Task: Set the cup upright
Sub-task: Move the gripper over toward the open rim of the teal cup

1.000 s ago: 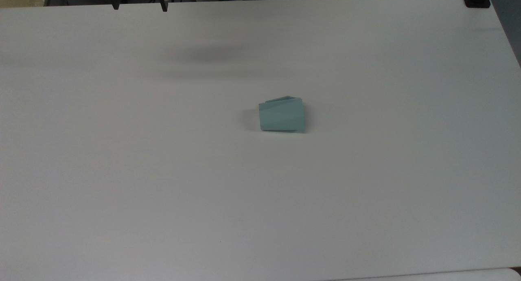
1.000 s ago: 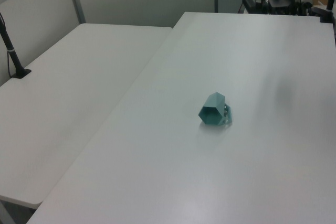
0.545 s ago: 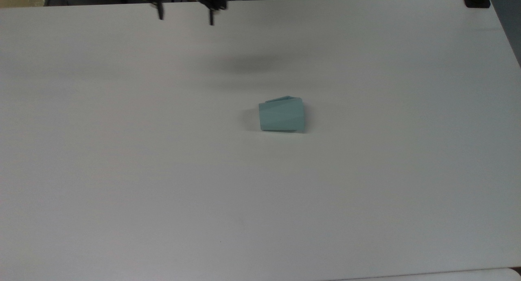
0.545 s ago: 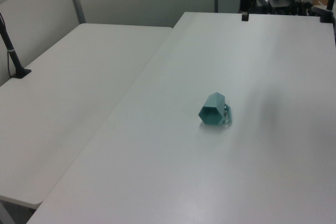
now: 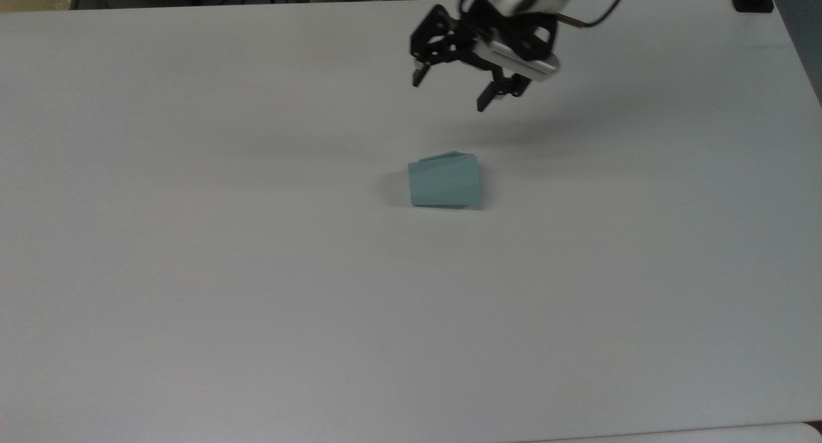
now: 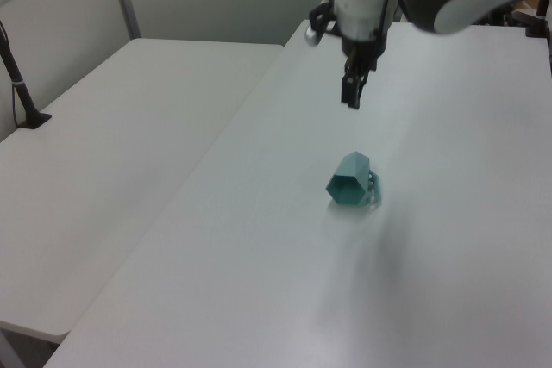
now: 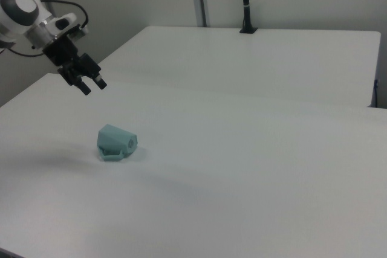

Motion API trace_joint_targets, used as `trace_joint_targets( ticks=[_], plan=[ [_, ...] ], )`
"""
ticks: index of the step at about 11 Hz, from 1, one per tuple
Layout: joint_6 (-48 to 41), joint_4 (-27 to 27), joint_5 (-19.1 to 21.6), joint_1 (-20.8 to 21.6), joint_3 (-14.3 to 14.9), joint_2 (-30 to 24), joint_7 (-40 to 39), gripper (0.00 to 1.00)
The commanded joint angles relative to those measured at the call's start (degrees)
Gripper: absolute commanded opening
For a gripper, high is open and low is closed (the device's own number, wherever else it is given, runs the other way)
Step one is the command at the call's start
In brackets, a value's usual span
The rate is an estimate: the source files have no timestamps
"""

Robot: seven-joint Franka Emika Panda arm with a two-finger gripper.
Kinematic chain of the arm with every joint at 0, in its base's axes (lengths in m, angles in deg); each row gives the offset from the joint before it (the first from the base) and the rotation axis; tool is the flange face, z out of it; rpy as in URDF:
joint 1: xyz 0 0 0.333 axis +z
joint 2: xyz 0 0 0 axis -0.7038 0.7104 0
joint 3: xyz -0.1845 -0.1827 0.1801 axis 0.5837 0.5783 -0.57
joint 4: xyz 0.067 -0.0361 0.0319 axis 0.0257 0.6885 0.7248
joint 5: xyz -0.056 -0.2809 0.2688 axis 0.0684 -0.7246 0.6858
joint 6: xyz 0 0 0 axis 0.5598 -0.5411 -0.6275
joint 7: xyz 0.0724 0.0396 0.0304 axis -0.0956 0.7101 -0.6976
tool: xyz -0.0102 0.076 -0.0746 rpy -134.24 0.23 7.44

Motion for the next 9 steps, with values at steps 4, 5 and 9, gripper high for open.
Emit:
trace_joint_targets(
  ticks=[4,5,9],
  plan=[
    [-9.41,-8.23,-11.43,9.74,0.71,11.75,6.83,1.0],
    [-9.95,-8.76,-12.47,10.27,0.71,13.59,6.83,1.0],
    [-9.43,-8.16,-21.26,11.15,0.53,19.4,7.01,1.0]
  ],
)
